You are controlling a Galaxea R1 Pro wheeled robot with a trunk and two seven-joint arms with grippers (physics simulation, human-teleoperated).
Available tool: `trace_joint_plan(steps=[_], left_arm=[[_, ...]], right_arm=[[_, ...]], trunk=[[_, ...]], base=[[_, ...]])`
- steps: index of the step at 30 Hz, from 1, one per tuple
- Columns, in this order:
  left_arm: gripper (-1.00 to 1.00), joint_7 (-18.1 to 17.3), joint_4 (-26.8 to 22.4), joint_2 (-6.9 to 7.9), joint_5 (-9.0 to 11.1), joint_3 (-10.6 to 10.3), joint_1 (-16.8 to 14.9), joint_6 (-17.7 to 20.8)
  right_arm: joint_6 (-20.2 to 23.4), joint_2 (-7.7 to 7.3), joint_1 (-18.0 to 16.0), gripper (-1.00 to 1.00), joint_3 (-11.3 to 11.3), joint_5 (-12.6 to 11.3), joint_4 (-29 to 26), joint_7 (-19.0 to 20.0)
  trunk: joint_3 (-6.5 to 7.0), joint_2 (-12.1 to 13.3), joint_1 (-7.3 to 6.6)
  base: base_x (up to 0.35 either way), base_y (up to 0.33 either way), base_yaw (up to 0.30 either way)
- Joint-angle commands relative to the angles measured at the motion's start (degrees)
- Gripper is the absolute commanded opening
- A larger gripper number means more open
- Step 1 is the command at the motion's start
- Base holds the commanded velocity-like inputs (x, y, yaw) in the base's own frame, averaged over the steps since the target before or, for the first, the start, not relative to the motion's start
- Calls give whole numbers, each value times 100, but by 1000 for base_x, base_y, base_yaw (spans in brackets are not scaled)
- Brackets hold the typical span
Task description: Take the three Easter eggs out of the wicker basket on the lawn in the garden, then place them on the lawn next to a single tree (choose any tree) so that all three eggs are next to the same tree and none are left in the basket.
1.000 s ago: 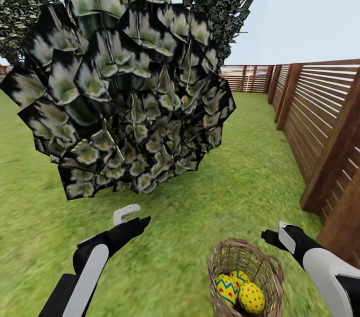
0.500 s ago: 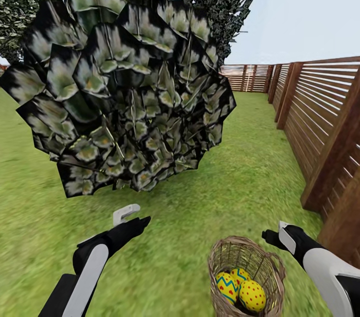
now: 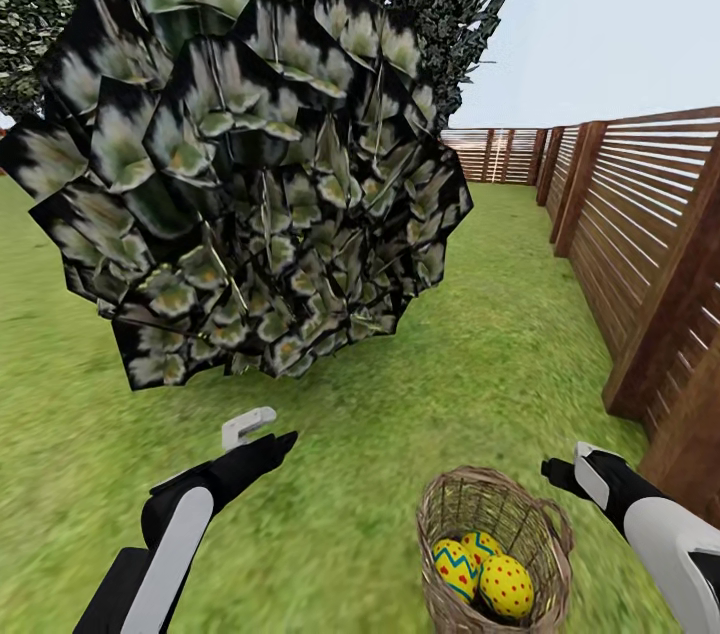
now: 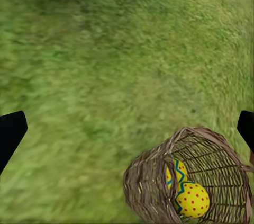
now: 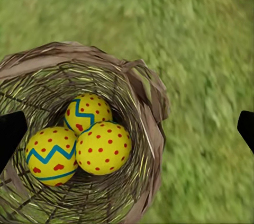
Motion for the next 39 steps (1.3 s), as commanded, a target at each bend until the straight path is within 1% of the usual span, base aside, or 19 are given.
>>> trace_joint_plan(steps=[1,25,27,31,39], left_arm=[[100,56,-6,-1,61,-2,-3,11],[100,56,-6,-8,61,-5,-3,5],[100,56,-6,-5,61,-2,-4,6],[100,56,-6,-3,61,-2,-2,4],[100,56,-6,-4,61,-6,-2,5]], right_arm=[[25,1,-1,100,-18,-46,-13,-30],[23,-8,-1,100,-18,-46,-14,-38],[23,-27,-1,100,-23,-46,-19,-43],[23,-130,-1,100,-31,-46,-14,-47],[23,-149,-1,100,-24,-46,-14,-47]], trunk=[[-24,-45,22],[-455,-1007,550],[-491,-1088,593],[-563,-1248,681],[-707,-1569,857]], base=[[0,0,0],[0,0,0],[0,0,0],[0,0,0],[0,0,0]])
